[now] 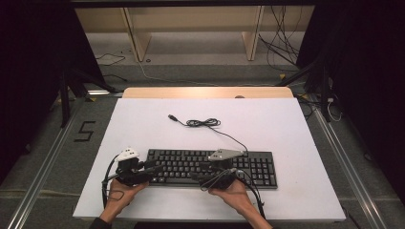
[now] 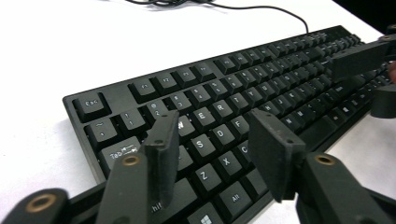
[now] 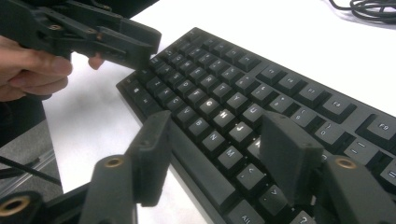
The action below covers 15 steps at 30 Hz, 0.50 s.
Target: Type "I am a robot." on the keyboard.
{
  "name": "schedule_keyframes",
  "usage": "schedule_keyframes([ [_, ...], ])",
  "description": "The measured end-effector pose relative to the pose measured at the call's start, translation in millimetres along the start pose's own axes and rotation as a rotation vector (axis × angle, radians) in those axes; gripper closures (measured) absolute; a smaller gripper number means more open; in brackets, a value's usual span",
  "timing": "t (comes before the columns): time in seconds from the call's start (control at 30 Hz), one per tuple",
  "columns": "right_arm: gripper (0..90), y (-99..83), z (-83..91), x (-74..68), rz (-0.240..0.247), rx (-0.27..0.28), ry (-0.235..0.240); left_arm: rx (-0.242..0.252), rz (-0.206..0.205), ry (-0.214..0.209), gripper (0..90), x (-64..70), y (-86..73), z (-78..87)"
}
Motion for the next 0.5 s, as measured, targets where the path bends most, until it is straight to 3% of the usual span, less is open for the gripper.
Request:
schedule_keyframes([
  [0.3,55.8,0.8,-3.9,2.5,-0.004,-0.009,-0.007,0.016,0.011,-0.012,37.8,2.5,-0.1,3.2],
  [0.5,66.9,1.9,-6.6,3.5,-0.005,-0.017,-0.008,0.031,0.015,-0.019,33.5,4.7,-0.3,5.7],
])
Point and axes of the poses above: each handheld gripper's, and its own axes: z roughly backward along the jaws, y roughly out of its top, x roughly to its right, the point moved 2 cm from there along -z, roughly forward along the jaws, and after that the axes turned 15 degrees about z, right-handed, at the moved point
